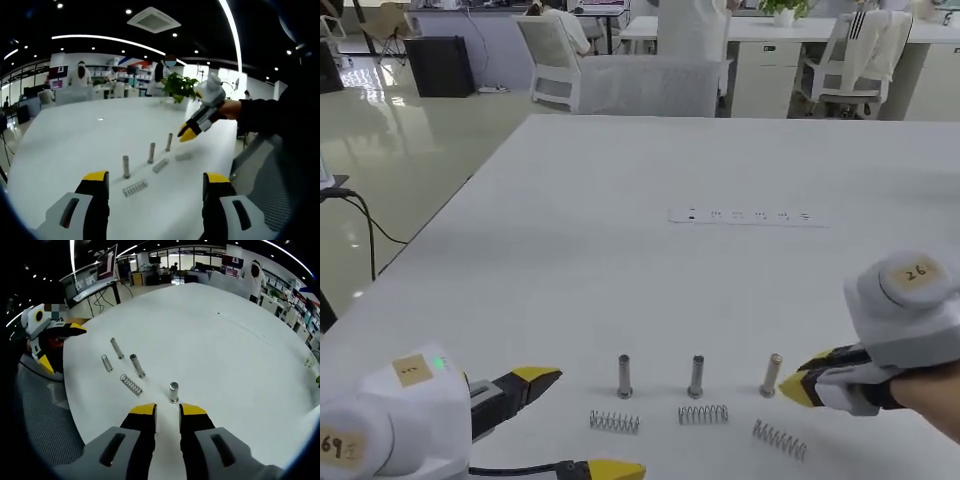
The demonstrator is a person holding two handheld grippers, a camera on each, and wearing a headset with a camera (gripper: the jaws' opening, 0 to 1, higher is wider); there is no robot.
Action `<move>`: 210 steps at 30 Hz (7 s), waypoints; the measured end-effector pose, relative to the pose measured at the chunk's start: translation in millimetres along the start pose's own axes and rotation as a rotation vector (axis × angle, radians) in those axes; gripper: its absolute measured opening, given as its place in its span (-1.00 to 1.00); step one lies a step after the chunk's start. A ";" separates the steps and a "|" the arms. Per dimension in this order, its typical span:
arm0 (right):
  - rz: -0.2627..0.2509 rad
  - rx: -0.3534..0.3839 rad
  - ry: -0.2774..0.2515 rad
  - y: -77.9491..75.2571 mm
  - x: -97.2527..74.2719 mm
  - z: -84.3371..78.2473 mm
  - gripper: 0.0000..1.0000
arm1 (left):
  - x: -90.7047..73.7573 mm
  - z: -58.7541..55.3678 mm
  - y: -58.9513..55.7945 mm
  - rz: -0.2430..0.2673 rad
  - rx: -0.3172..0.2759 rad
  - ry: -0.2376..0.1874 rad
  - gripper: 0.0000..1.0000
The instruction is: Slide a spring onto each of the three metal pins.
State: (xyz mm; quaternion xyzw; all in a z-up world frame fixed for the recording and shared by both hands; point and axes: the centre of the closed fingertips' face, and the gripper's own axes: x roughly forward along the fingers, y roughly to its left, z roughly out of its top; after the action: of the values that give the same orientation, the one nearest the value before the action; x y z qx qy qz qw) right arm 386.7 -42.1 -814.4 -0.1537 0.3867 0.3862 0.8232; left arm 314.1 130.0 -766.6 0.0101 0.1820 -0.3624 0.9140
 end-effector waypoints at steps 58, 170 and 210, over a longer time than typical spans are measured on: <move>0.149 -0.219 0.153 48.1 11.7 -29.9 -0.85 | 9.3 5.6 -14.2 -0.135 0.025 0.023 0.20; 0.568 -0.652 0.016 180.2 -46.8 53.3 -0.84 | 26.0 -7.9 -82.7 -0.454 0.272 0.092 -0.96; 0.532 -0.668 0.194 171.0 -30.3 35.6 -0.83 | 25.5 -6.9 -82.7 -0.442 0.248 0.091 -0.85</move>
State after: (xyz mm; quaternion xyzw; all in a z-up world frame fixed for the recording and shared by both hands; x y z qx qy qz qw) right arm 263.9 73.8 -760.4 -0.3420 0.3424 0.6725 0.5600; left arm 273.8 53.3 -772.3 0.0982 0.1749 -0.5723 0.7952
